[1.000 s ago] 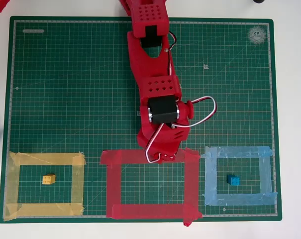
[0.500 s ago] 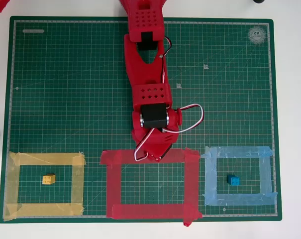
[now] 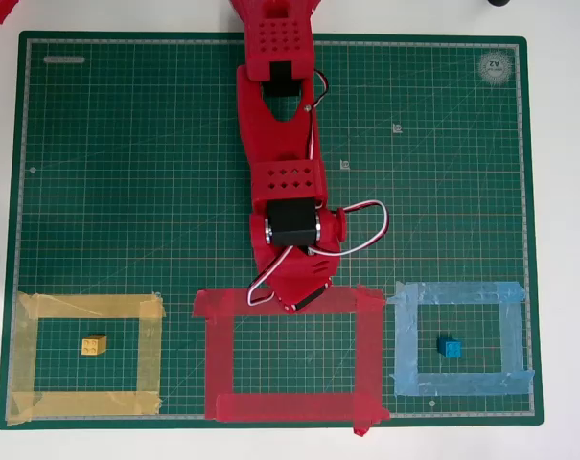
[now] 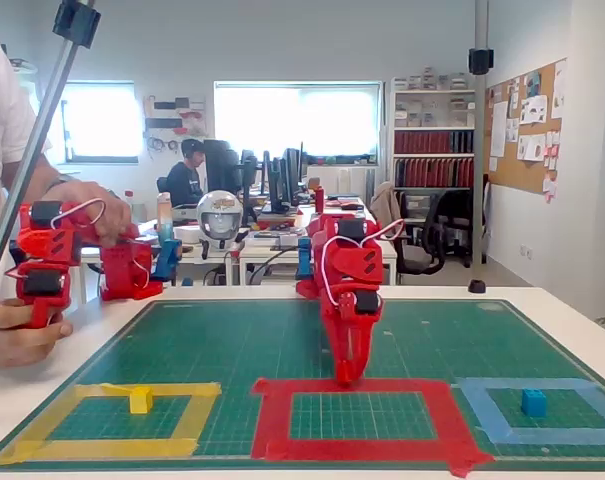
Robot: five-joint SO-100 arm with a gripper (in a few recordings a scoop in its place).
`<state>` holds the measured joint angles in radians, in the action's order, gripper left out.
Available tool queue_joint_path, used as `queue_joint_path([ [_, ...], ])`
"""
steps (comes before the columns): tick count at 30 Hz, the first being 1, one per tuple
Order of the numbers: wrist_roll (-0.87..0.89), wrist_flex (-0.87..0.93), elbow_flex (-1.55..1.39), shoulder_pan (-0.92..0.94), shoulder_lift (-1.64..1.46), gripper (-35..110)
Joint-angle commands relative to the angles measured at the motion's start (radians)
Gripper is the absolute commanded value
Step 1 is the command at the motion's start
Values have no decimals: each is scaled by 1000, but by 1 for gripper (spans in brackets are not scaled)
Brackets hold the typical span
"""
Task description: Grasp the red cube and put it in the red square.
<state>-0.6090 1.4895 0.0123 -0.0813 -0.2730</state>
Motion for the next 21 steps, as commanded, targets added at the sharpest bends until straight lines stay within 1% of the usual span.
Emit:
queue_joint_path([
  [1, 15, 15, 58, 6, -46, -1],
  [3, 15, 15, 58, 9, -46, -1],
  [5, 15, 15, 57, 12, -48, 4],
  [11, 15, 15, 55, 25, -51, 11],
  [21, 11, 15, 54, 38, -51, 12],
])
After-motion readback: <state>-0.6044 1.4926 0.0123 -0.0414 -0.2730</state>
